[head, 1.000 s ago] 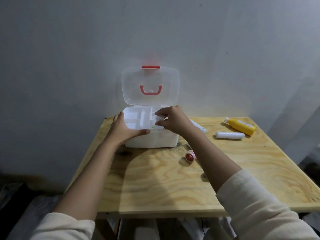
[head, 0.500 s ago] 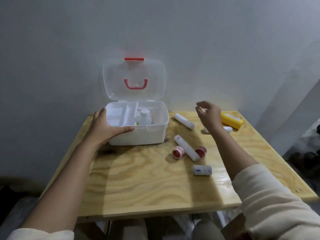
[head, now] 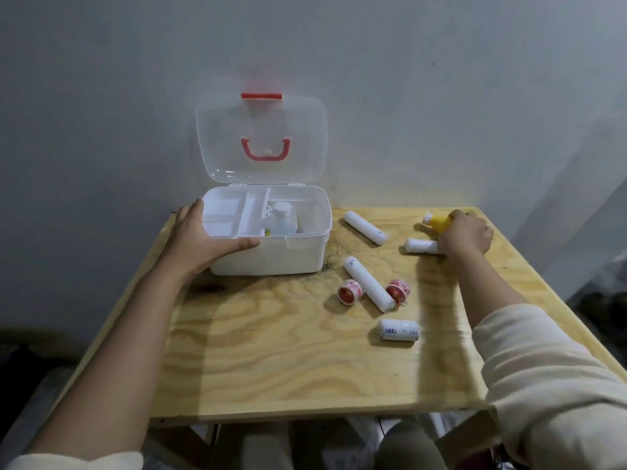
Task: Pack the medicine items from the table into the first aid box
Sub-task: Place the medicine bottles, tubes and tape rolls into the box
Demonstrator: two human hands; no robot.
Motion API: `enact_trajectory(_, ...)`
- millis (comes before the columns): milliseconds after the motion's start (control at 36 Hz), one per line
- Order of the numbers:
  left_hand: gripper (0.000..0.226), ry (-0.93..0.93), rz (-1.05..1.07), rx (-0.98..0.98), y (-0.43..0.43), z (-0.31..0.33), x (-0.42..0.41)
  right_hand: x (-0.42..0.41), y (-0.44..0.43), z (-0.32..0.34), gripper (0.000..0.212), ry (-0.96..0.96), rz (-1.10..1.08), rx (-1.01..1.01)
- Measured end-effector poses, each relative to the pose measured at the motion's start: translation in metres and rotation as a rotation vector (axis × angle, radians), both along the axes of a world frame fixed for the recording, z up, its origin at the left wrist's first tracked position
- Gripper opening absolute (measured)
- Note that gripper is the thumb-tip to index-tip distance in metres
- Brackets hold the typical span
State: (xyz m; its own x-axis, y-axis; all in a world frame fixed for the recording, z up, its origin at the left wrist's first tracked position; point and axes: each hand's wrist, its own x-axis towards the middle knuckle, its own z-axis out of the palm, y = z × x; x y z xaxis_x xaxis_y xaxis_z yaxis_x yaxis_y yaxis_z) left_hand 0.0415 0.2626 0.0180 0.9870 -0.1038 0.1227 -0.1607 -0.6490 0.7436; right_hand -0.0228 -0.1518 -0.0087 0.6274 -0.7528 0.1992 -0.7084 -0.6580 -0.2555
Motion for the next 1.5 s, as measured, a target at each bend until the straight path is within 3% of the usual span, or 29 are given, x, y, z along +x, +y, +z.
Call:
enact_trajectory(111,0.122,-0.026,-0.015,-0.025,-0.001,0.0,-0.001,-0.002,0.004,0.007,0.032,-0.069,0.012,0.047)
enact_trajectory(361,0.108,-0.032,-0.022,-0.055,-0.005,0.006,-0.007,-0.008,0.062,0.061,0.029,-0.694,0.304,0.351)
enact_trajectory(556,0.105,-0.045,-0.031,-0.069,-0.006,0.011,-0.015,-0.008,0.134,0.091,0.04,-0.824,0.629,0.56)
enact_trajectory(778,0.105,-0.045,-0.029,-0.103,-0.004,0.012,-0.014,-0.003,0.173,0.088,0.042,-0.663,0.9,0.579)
enact_trajectory(972,0.109,-0.028,-0.023,-0.069,-0.005,0.01,-0.013,0.0,0.178,0.078,0.043,-0.405,0.989,0.511)
enact_trajectory(1333,0.111,-0.015,-0.032,-0.028,-0.006,0.014,-0.017,0.0,0.186,0.071,0.028,-0.204,0.999,0.426)
enact_trajectory(1500,0.111,-0.021,-0.034,-0.01,-0.007,0.016,-0.02,0.003,0.188,0.068,0.017,-0.222,0.977,0.312)
